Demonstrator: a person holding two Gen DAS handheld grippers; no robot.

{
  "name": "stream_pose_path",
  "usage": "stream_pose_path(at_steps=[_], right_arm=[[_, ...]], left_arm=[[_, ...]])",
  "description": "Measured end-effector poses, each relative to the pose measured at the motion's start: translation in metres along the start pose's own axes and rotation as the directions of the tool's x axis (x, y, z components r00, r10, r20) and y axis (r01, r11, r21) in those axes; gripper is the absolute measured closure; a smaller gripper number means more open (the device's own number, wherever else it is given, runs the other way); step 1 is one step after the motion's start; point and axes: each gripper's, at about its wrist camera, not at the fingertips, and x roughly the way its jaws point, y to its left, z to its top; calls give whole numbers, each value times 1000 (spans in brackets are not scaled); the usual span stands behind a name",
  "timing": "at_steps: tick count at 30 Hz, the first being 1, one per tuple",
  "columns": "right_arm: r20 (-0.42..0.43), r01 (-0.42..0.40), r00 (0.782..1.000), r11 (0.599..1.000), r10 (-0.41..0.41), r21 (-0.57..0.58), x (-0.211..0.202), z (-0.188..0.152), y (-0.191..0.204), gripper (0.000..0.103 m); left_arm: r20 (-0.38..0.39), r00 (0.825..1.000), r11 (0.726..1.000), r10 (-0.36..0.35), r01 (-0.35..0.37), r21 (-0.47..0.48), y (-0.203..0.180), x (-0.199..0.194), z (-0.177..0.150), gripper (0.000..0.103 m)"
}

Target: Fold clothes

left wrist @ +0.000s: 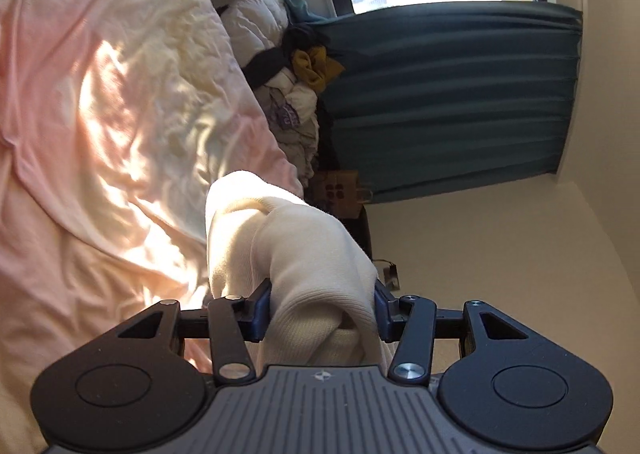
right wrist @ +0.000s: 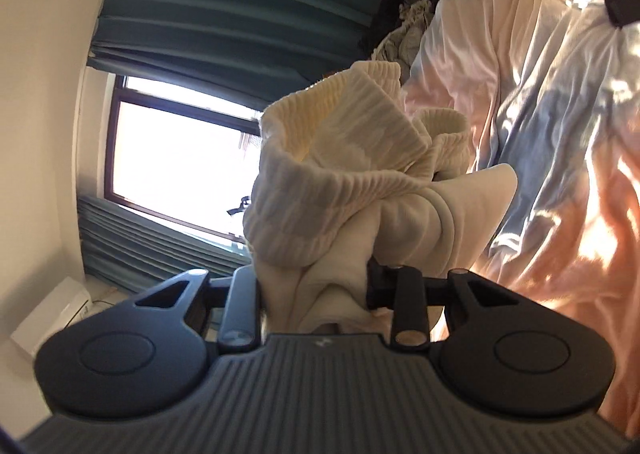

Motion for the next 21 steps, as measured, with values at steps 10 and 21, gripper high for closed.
stream_pose_path(at_steps=[10, 21], right_arm=[[264, 7, 965, 1000, 0, -27, -139, 87, -3, 69], [589, 64, 804, 997, -79, 47, -287, 154, -74, 69]], left_arm=[[-244, 963, 989, -113, 134, 70, -80, 124, -119, 52], [-547, 832, 975, -99, 190, 113, -126, 301, -297, 53]])
